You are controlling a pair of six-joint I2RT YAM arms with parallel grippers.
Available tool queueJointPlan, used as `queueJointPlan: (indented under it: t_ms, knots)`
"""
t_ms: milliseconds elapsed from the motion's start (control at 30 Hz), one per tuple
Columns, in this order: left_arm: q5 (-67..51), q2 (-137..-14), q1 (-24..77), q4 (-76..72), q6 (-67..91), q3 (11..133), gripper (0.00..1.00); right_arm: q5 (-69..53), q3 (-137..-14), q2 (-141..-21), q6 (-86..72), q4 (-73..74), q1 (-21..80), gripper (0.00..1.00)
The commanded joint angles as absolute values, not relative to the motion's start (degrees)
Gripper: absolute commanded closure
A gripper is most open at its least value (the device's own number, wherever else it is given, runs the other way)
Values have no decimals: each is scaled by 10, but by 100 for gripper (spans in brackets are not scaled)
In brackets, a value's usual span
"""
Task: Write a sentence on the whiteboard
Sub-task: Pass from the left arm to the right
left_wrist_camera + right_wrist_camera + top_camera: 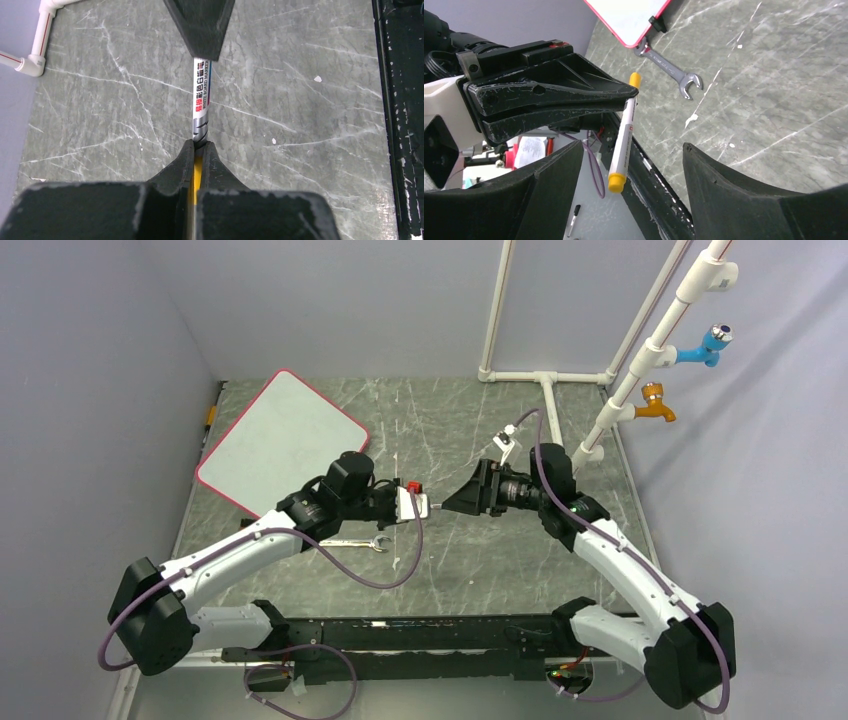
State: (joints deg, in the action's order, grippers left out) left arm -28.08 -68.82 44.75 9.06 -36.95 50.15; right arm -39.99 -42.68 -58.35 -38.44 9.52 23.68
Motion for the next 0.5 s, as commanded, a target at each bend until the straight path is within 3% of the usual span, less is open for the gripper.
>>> queueJointPlan:
  t_ms: [0, 467]
  knots:
    - [-300, -676, 446, 53, -338, 507, 100, -407, -442, -598, -399, 44, 253, 27]
    - [-292, -674, 451, 65, -345, 507, 100, -397, -455, -643, -406, 27, 287, 50]
